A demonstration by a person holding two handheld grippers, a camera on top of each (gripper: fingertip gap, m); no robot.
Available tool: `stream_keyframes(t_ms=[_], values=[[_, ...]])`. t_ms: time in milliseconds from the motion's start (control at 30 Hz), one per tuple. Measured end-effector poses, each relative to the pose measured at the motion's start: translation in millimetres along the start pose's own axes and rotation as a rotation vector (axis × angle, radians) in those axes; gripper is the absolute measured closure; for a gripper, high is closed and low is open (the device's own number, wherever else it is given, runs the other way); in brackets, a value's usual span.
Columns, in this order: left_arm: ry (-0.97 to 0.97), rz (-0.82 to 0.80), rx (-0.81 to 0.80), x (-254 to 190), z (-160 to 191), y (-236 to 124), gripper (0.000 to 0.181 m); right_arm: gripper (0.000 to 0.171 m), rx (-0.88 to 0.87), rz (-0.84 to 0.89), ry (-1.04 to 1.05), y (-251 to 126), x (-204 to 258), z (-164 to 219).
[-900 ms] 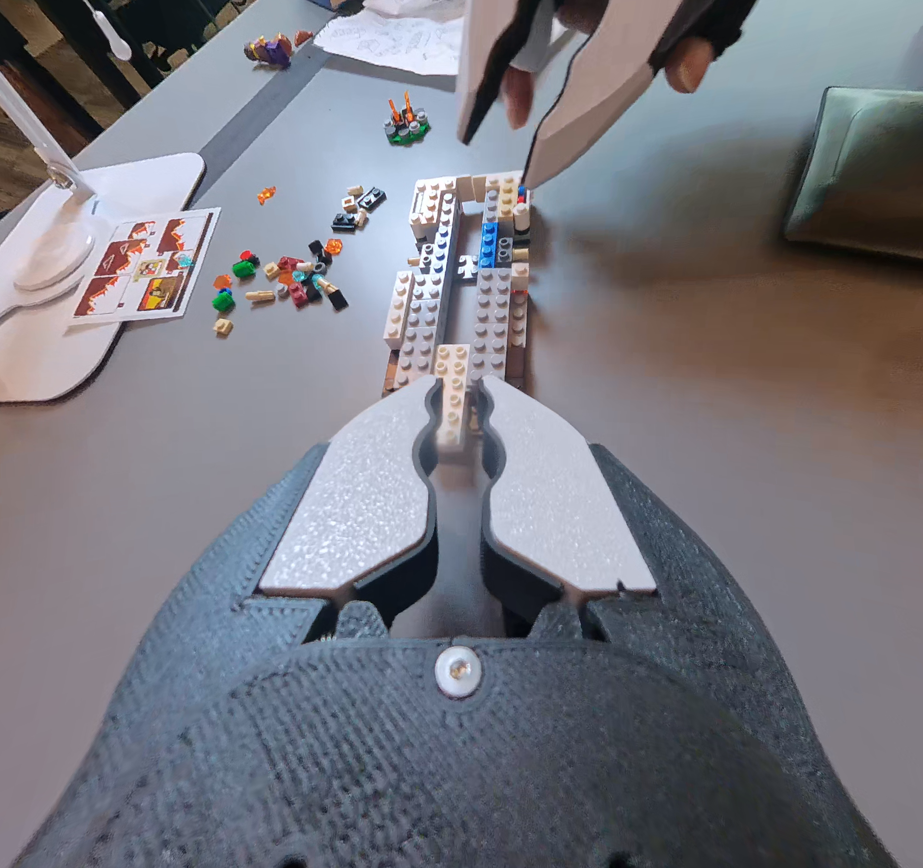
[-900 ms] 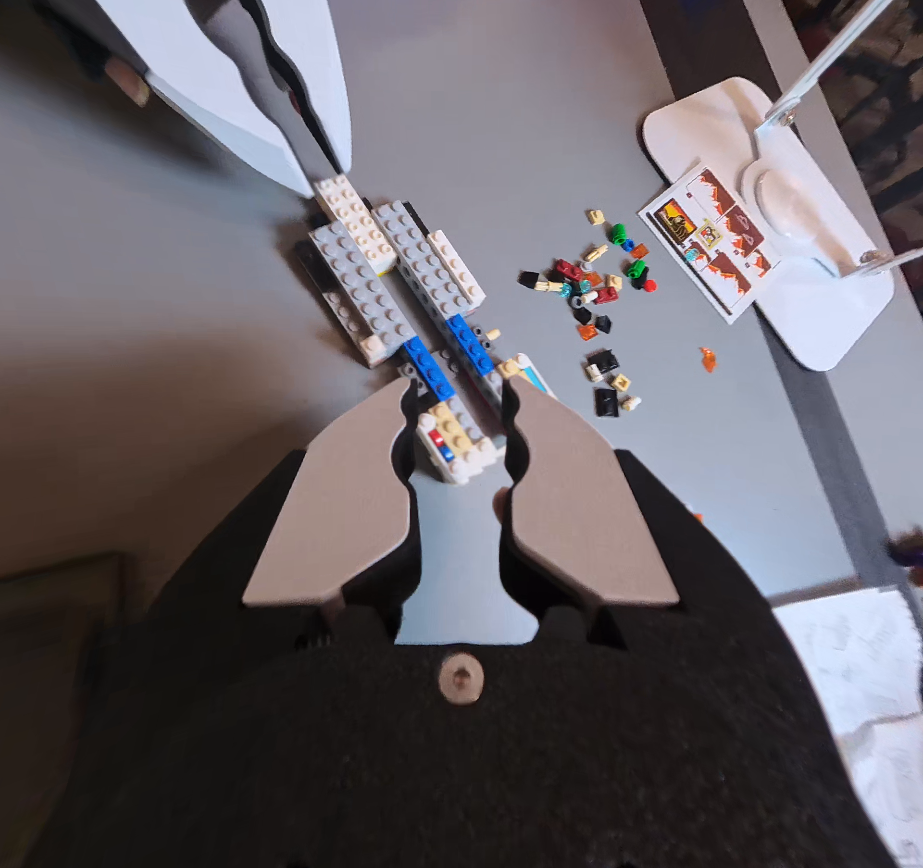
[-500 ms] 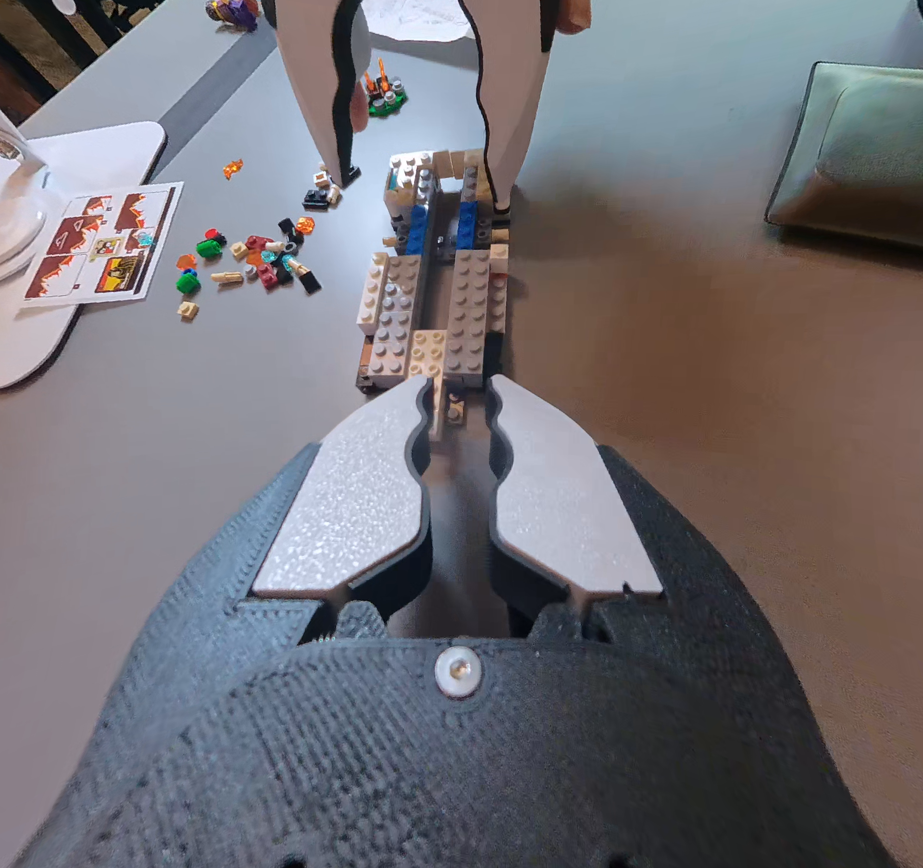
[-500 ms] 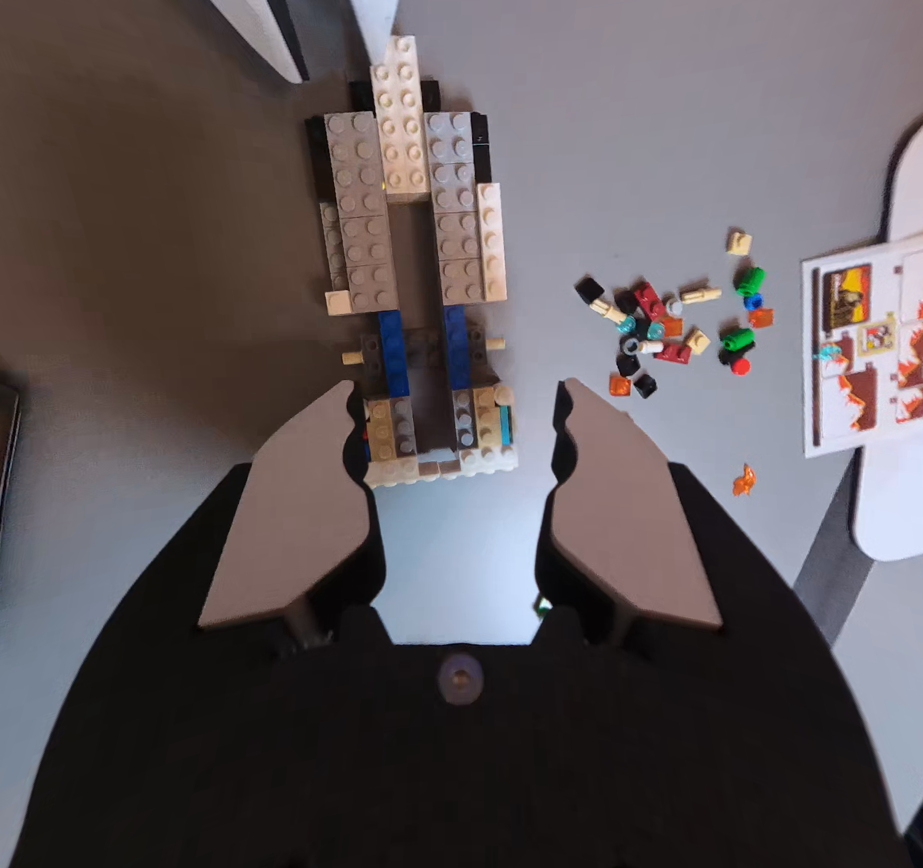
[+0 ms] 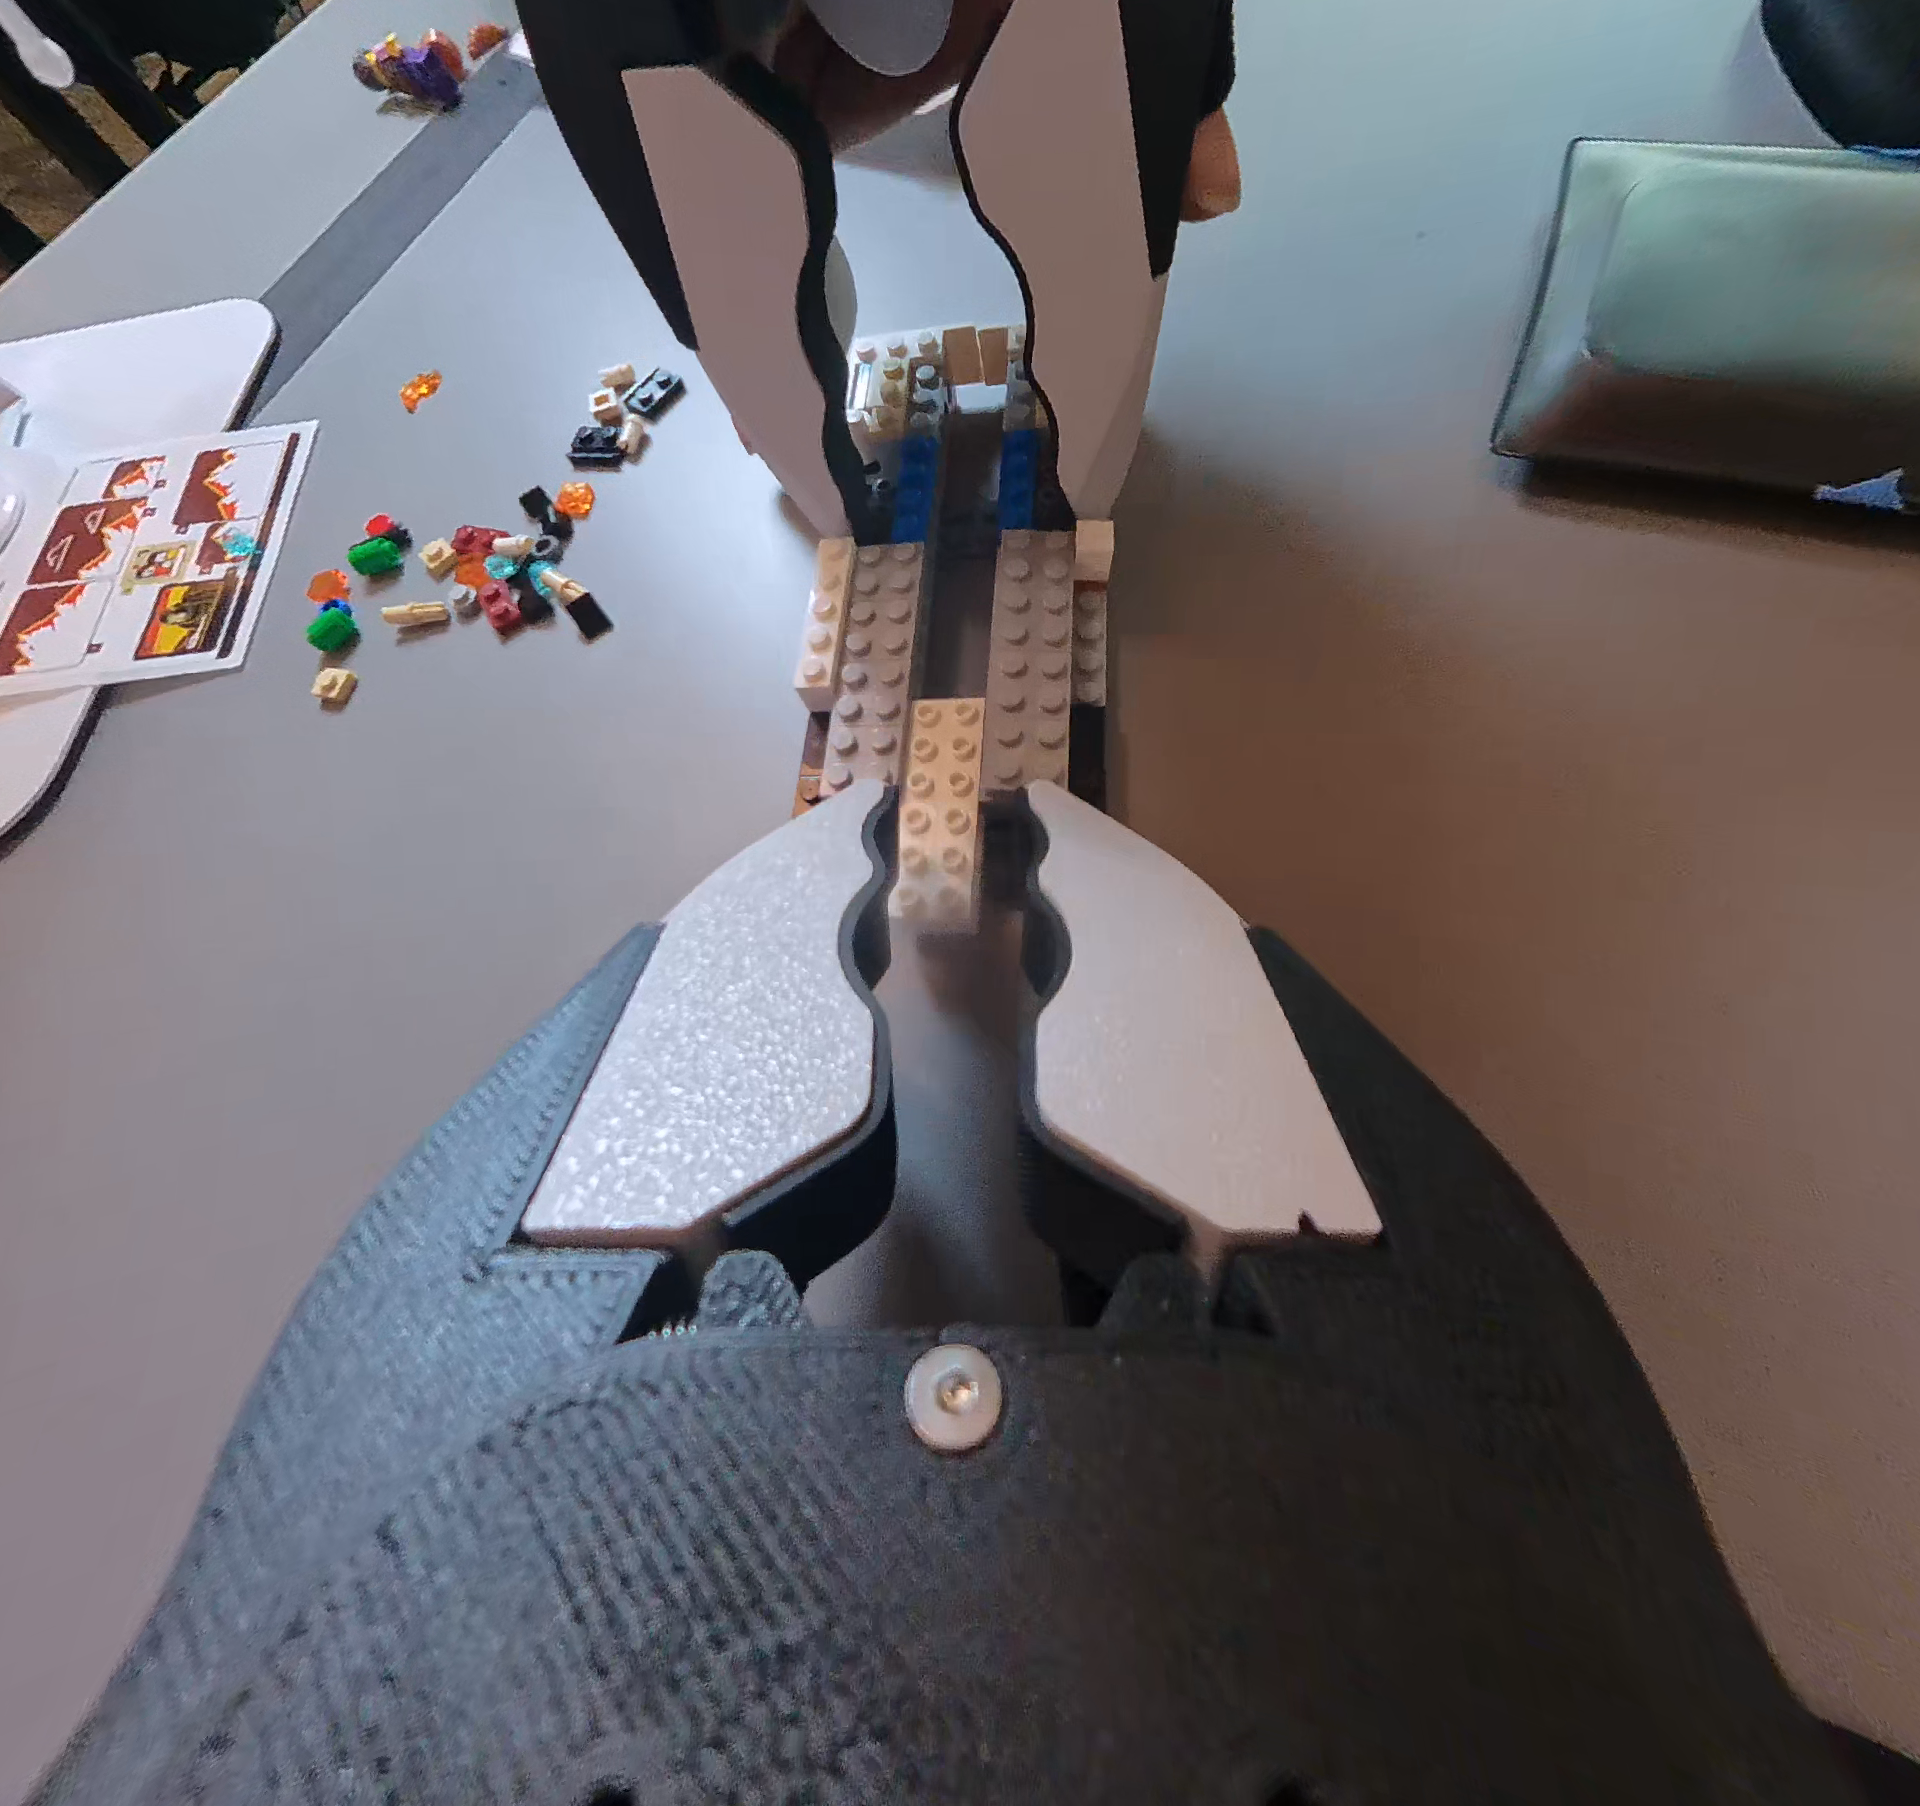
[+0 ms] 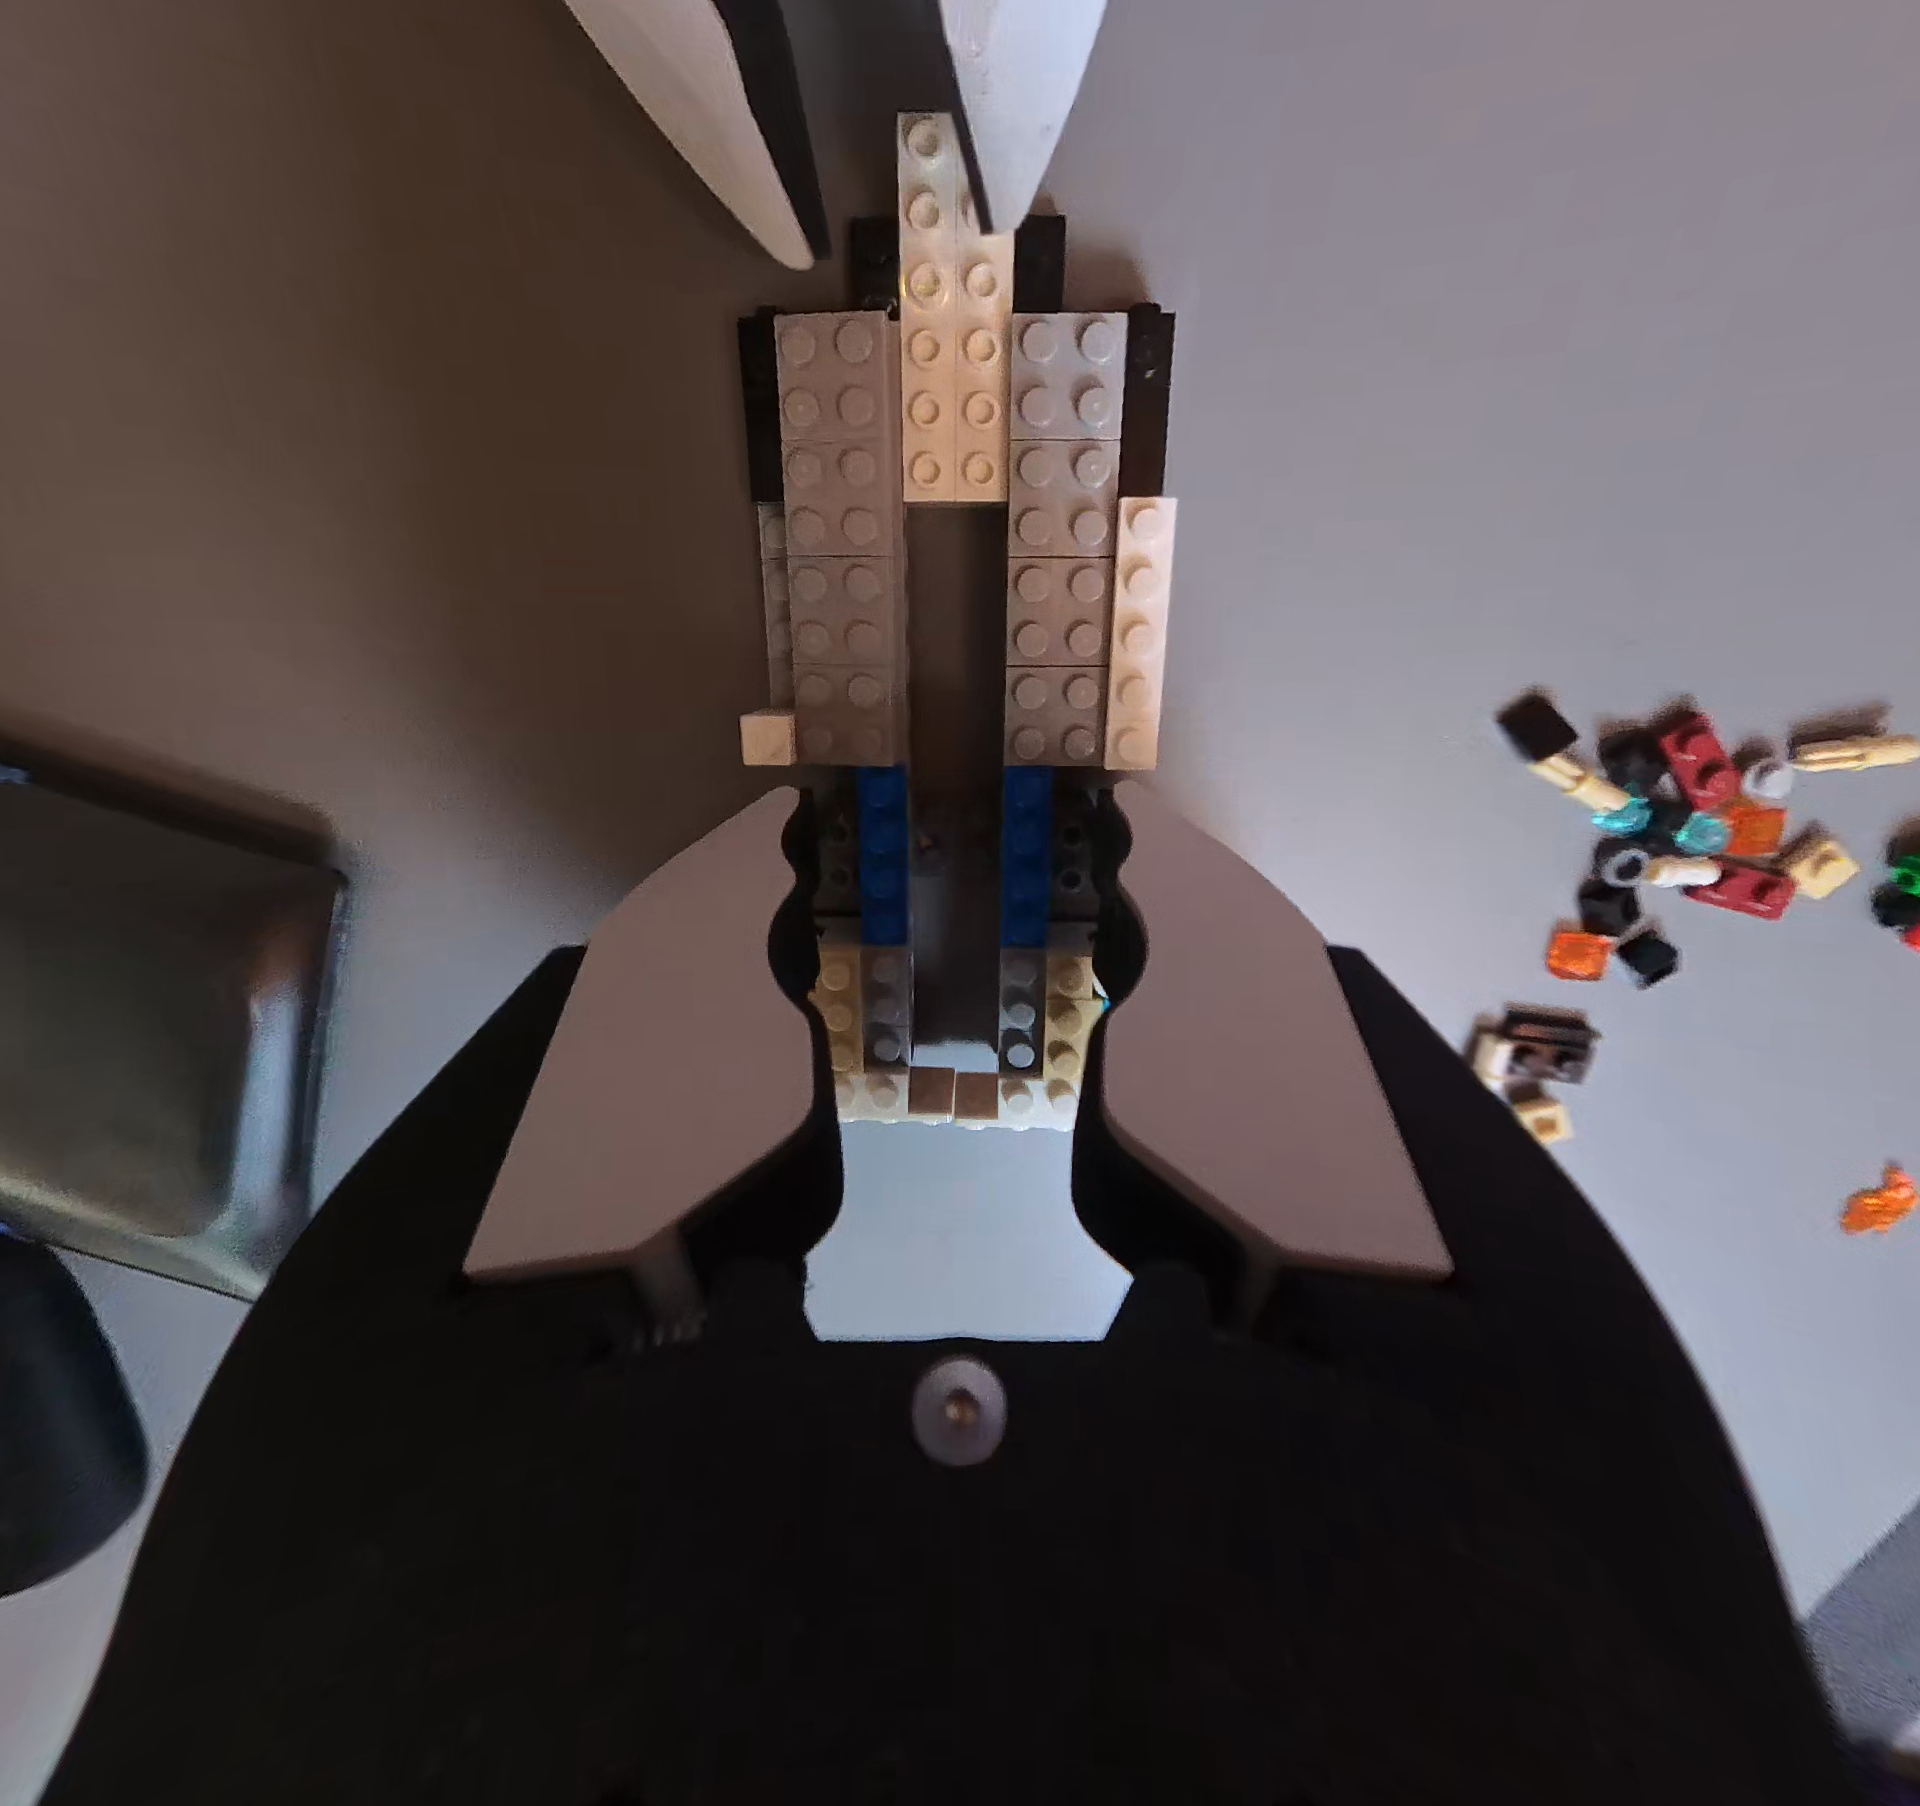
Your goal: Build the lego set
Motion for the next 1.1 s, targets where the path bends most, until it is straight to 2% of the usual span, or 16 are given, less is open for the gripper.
stream_keyframes(t_ms=[267, 467, 633, 1100], values=[[0.138, 0.181, -0.047, -37.2, -20.4, -5.7, 0.161, 0.121, -0.017, 0.01, 0.197, -3.2, 51.2, 20.0], [0.246, 0.229, -0.047, -66.7, -32.7, 2.5, 0.161, 0.121, -0.04, 0.067, 0.248, -0.2, 75.5, 24.6], [0.291, 0.237, 0.023, -81.3, -31.9, 16.2, 0.161, 0.121, -0.051, 0.113, 0.249, 2.3, 84.4, 19.4], [0.297, 0.209, 0.067, -84.0, -33.4, 14.3, 0.162, 0.12, -0.136, 0.151, 0.232, -0.8, 101.0, 10.7]])
Point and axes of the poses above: each gripper's, where its closed fingertips meet, y out along the fingers, z out of its underside, x = y × z across the jaws, the point moved 6 cm from there along -y, back along the fingers, and after that the axes turned 7 degrees about y, right-handed, at the moved point
